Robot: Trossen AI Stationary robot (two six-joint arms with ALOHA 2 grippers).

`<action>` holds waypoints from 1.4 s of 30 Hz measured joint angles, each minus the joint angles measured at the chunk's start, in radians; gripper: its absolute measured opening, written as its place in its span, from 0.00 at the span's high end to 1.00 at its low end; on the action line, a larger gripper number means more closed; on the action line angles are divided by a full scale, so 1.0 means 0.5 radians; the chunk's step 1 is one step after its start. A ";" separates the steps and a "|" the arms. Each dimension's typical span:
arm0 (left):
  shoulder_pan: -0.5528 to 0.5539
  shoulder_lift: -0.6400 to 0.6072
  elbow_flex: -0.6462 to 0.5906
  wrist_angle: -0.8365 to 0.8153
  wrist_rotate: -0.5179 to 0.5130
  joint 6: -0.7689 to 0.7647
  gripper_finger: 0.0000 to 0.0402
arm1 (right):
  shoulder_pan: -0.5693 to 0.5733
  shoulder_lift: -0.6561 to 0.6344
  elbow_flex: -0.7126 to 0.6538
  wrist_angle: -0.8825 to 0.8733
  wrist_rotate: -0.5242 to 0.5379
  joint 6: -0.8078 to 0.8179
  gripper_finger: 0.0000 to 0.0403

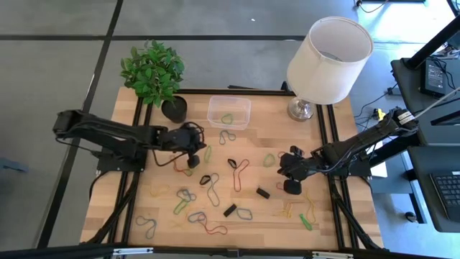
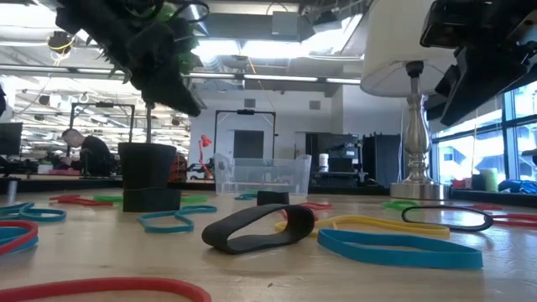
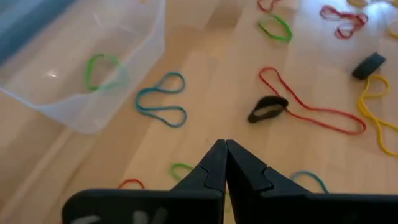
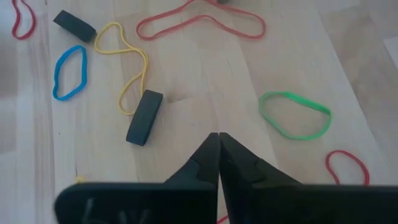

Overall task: Pick and place rubber bands into bin
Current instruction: Put the red rubber band into the transparent bin

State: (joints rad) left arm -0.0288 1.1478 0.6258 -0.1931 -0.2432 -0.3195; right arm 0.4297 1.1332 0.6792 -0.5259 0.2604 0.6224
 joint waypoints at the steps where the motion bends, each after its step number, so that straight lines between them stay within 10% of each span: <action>1: -0.001 0.015 0.000 0.003 0.018 0.000 0.99 | 0.000 0.000 0.000 0.000 0.000 0.000 0.96; 25: 0.007 0.072 0.001 -0.008 0.060 0.320 0.98 | 0.000 0.000 0.000 0.005 0.006 0.221 0.97; 42: 0.381 0.585 0.001 -0.085 0.119 0.511 0.59 | -0.001 0.002 -0.001 0.028 0.247 0.321 0.97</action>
State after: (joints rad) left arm 0.1618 1.4401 0.6266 -0.2357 -0.1837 -0.0639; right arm 0.4294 1.1339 0.6788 -0.5117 0.3839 0.7827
